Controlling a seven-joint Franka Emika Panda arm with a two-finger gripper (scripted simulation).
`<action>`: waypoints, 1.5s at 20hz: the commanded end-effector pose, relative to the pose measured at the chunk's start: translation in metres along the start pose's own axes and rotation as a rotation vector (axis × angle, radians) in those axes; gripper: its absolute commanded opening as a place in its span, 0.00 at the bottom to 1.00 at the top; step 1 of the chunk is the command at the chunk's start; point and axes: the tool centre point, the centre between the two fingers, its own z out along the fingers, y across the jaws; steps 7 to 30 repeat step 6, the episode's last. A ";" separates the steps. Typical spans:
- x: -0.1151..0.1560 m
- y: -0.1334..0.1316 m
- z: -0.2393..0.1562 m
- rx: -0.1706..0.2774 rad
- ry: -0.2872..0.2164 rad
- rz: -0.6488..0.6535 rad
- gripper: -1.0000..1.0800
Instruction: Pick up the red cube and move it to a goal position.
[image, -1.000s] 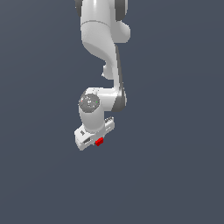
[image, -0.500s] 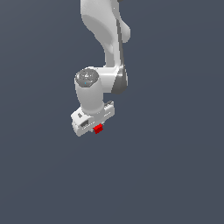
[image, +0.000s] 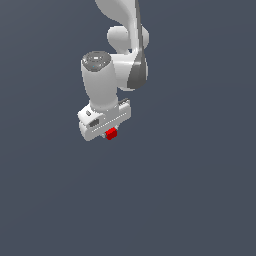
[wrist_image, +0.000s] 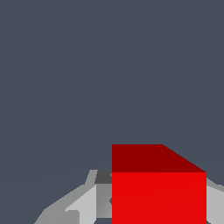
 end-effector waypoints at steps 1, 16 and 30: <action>-0.003 -0.002 -0.009 0.000 0.000 0.000 0.00; -0.005 -0.004 -0.015 0.001 0.000 0.000 0.00; -0.005 -0.004 -0.015 0.001 0.000 0.000 0.00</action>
